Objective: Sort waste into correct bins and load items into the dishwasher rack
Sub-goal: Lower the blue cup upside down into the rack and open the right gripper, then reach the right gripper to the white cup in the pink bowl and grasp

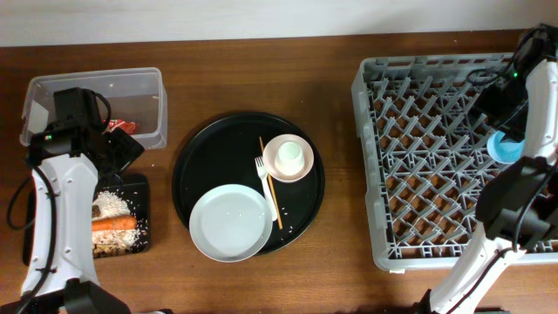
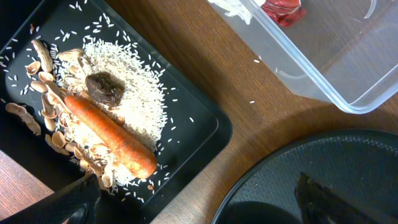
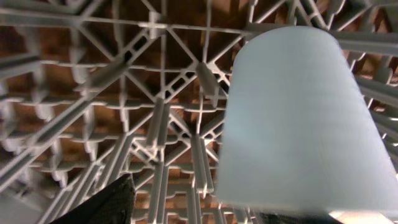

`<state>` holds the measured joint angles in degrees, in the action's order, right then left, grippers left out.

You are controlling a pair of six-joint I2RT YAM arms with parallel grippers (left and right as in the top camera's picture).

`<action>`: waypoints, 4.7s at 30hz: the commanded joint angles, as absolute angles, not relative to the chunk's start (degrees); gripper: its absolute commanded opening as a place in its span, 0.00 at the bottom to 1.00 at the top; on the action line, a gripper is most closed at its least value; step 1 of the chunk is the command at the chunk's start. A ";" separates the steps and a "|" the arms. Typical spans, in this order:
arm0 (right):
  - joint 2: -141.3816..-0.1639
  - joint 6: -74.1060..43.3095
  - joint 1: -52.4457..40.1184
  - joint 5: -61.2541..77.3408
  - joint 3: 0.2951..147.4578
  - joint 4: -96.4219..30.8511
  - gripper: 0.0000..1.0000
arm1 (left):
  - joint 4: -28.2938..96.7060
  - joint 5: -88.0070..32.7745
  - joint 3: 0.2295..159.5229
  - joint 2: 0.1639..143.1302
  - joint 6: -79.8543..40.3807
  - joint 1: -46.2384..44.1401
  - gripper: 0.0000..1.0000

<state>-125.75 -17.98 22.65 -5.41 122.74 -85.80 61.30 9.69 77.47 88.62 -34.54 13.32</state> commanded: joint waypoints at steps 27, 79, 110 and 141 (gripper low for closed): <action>-117.56 -2.66 22.57 22.94 124.86 -85.52 0.04 | 61.34 9.91 77.84 88.71 -35.16 13.56 0.99; -125.54 13.30 40.53 85.89 100.51 -59.75 0.07 | 61.34 9.93 77.84 88.71 -35.16 13.56 0.99; -121.84 -7.25 40.53 32.05 103.00 -59.59 0.27 | 61.34 9.91 77.84 88.71 -35.16 13.56 0.99; -93.82 -5.41 -7.68 17.04 104.90 -70.00 0.59 | 61.36 9.91 77.84 88.71 -35.16 13.56 0.99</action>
